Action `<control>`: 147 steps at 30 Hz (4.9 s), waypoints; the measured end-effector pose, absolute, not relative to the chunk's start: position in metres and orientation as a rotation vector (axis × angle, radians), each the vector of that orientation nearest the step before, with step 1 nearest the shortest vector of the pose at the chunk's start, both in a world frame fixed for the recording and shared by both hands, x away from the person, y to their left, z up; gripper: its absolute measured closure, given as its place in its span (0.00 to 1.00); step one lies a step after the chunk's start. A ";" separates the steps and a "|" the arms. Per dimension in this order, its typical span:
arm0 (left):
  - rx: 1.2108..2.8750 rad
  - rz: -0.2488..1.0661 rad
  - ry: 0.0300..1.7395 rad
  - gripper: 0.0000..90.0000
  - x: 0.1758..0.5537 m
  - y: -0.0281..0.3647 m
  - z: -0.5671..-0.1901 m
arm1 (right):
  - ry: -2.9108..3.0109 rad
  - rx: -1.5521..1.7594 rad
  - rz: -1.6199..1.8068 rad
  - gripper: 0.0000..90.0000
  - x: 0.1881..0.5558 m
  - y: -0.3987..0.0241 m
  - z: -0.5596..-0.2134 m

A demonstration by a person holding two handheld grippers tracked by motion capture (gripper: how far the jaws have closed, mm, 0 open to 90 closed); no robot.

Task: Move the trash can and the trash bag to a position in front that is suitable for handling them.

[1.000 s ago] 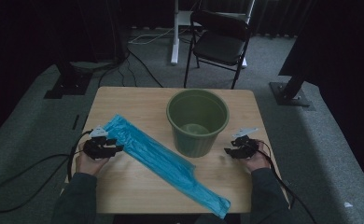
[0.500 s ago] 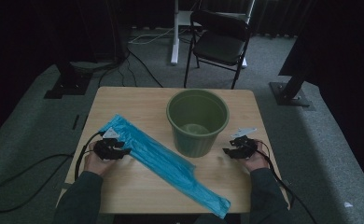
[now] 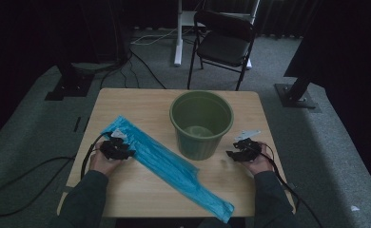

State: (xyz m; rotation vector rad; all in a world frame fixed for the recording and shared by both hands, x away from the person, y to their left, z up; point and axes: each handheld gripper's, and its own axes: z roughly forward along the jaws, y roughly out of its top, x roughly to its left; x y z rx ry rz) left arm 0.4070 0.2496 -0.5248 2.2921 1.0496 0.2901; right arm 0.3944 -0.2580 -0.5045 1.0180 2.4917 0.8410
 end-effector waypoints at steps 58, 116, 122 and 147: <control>2.147 0.243 0.943 0.59 0.458 0.136 -0.467 | 2.315 1.133 0.996 0.58 0.436 -0.247 -0.478; 2.169 0.218 0.831 0.75 0.428 0.125 -0.457 | 2.389 1.134 1.085 0.86 0.424 -0.245 -0.466; 2.178 0.214 0.818 0.75 0.415 0.134 -0.457 | 2.426 1.089 1.100 0.86 0.410 -0.241 -0.466; 2.142 0.176 0.816 0.72 0.364 0.171 -0.462 | 2.551 0.916 1.097 0.84 0.368 -0.213 -0.464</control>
